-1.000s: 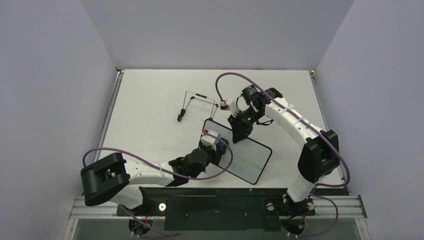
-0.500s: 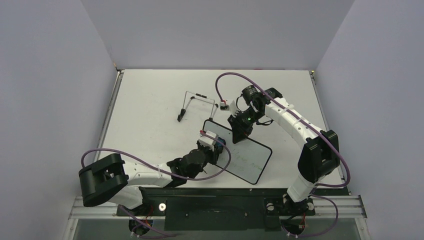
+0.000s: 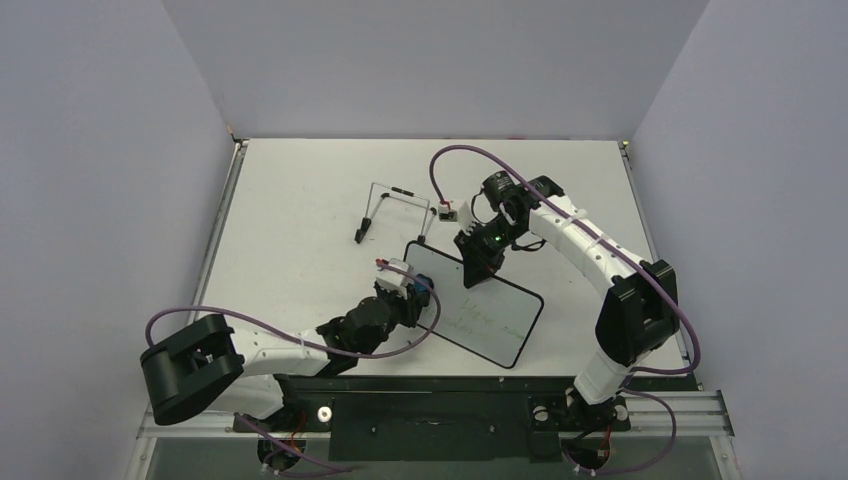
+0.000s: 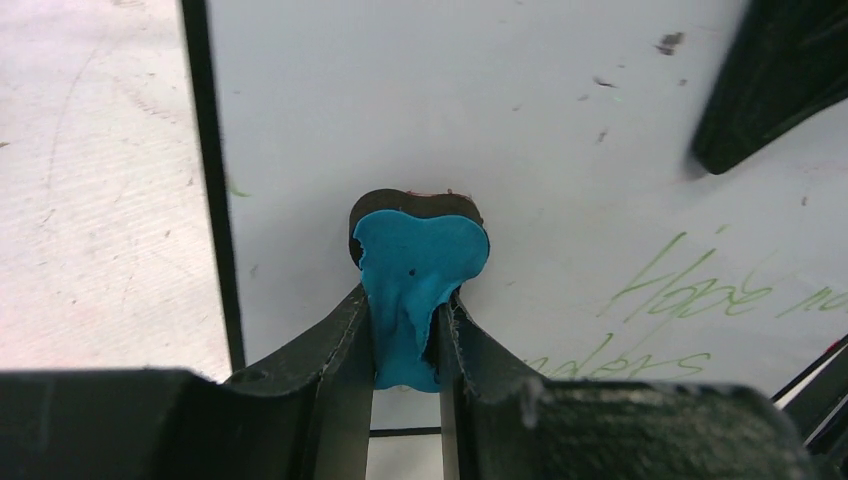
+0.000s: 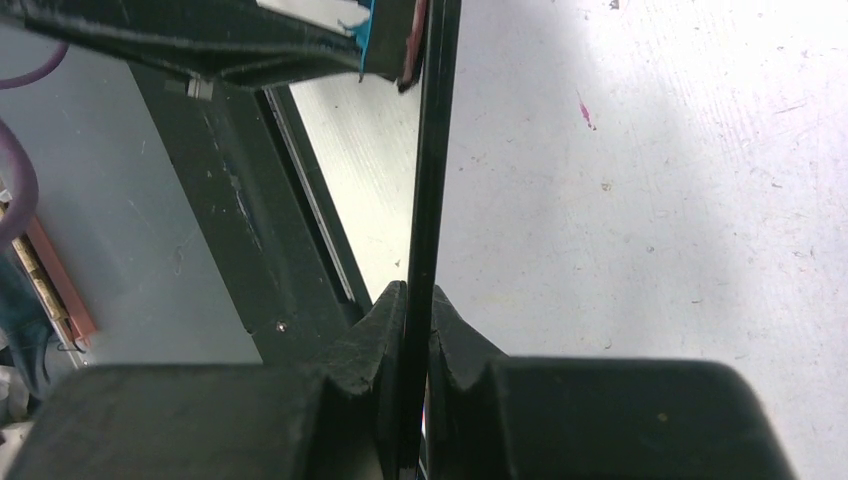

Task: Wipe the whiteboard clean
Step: Erase the whiteboard at the whiteboard stand.

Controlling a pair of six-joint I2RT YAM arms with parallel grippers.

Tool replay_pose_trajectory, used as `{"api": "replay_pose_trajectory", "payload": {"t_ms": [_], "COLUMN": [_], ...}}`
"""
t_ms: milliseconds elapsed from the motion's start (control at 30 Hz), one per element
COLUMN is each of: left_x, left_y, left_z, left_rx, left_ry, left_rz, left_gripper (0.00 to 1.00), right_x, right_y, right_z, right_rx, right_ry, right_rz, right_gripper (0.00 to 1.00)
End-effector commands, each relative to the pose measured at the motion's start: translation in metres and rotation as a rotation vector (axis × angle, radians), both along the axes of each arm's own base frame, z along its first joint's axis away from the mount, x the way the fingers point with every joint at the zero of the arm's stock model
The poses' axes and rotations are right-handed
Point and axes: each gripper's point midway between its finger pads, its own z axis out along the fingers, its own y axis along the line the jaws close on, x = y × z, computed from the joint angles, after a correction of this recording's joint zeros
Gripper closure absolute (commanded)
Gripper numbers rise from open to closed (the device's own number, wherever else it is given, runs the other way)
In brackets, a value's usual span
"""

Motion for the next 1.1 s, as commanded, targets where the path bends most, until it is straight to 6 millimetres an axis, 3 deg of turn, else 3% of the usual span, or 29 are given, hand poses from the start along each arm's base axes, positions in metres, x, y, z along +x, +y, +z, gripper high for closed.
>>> {"api": "replay_pose_trajectory", "payload": {"t_ms": [0,400,733,867,1067], "left_x": [0.011,-0.016,0.005,0.011,-0.002], "left_y": [0.017,-0.027,-0.004,0.006,-0.019], "left_z": [0.013,0.044,0.020,0.020,0.030], "left_rx": [-0.064,-0.094,-0.018,-0.034,-0.069], "left_ry": [-0.015,-0.094,-0.040,-0.014,-0.022], "left_rz": [0.058,-0.150,0.008,0.040,-0.093], "left_gripper": [1.00,1.00,1.00,1.00,1.00], "right_x": [-0.028,-0.027,-0.027,-0.028,-0.027], "right_y": [0.015,0.015,0.015,0.015,0.016], "right_z": [0.021,0.021,0.021,0.021,0.020], "right_rx": [0.102,0.099,0.100,0.100,0.099], "right_ry": [0.018,0.015,0.017,0.017,0.019], "right_rz": [0.113,0.108,0.109,0.108,0.107], "right_gripper": [1.00,1.00,1.00,1.00,1.00]}}
